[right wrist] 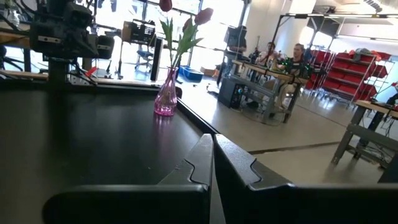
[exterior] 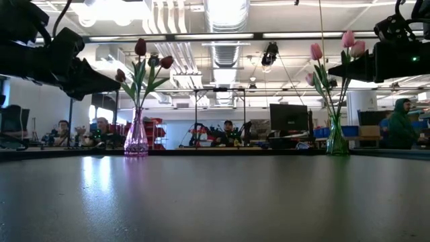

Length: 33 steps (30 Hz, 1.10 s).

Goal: Sort flowers into vase by color
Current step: Return to Home Position

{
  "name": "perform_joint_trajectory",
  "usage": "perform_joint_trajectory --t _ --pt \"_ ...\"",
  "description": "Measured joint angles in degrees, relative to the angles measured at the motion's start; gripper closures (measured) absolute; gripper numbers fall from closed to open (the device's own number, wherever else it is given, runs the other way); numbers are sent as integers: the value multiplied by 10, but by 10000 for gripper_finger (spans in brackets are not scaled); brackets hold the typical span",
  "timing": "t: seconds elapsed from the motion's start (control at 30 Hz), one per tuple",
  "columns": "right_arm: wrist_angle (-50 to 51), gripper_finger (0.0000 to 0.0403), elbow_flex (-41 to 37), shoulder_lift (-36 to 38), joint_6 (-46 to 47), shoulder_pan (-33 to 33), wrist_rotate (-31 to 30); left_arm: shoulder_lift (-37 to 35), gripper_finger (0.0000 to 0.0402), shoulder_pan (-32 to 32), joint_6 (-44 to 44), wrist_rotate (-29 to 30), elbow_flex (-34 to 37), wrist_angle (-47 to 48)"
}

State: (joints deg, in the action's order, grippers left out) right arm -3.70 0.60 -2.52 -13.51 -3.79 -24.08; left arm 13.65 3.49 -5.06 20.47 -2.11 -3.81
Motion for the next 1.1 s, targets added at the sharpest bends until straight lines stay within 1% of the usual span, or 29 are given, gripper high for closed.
perform_joint_trajectory --t 1.1 --pt "0 394 0 0 0 0 0 11 402 0 0 0 0 0"
